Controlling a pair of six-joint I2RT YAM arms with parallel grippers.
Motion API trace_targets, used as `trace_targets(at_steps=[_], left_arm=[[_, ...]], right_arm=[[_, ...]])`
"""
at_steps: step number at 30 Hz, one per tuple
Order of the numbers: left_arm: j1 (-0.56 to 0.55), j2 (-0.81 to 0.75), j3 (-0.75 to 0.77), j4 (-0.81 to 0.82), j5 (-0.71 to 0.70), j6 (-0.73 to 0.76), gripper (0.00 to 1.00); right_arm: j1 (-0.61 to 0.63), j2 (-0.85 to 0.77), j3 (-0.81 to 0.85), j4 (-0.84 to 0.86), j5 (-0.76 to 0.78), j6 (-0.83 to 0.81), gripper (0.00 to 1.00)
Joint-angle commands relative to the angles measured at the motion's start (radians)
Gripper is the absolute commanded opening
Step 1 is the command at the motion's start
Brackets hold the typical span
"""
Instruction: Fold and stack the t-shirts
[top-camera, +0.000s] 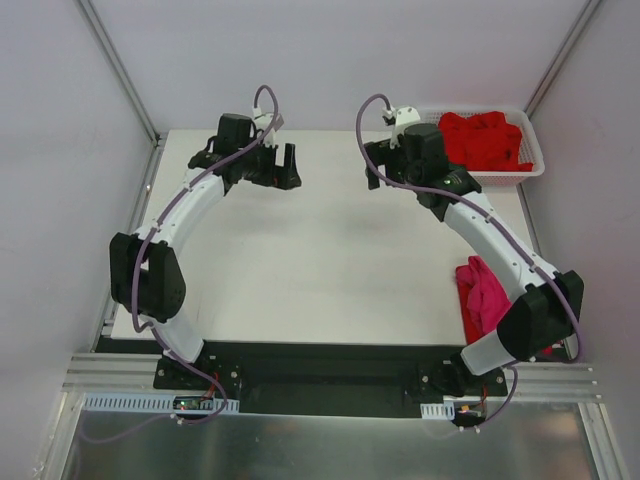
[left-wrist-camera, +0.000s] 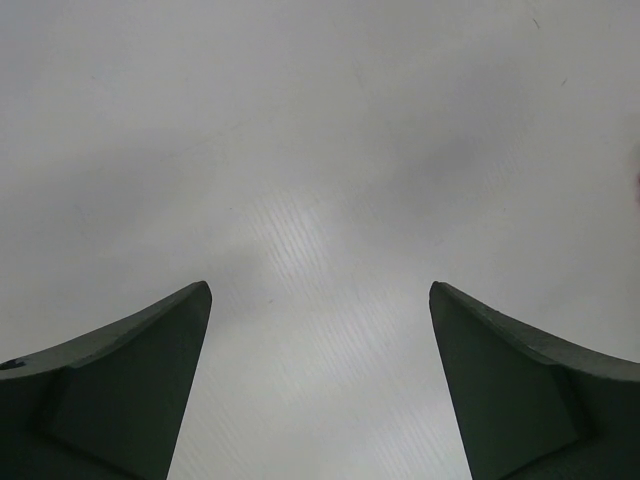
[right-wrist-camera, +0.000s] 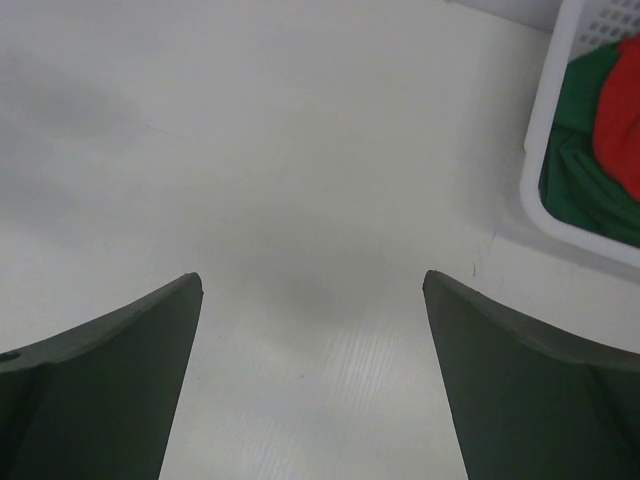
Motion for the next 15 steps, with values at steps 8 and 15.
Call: trace_targets(at_steps=[8, 15], left_arm=[[0.012, -0.106, -0.095, 0.211, 0.067, -0.046, 0.93], [0.012, -0.096, -0.103, 0.21, 0.067, -0.069, 0.89]], right_arm=[[-0.082, 0.041, 0.003, 0.052, -0.077, 0.107, 0.96], [-0.076, 0.044, -0.019, 0.05, -0.149, 0.123, 0.85]])
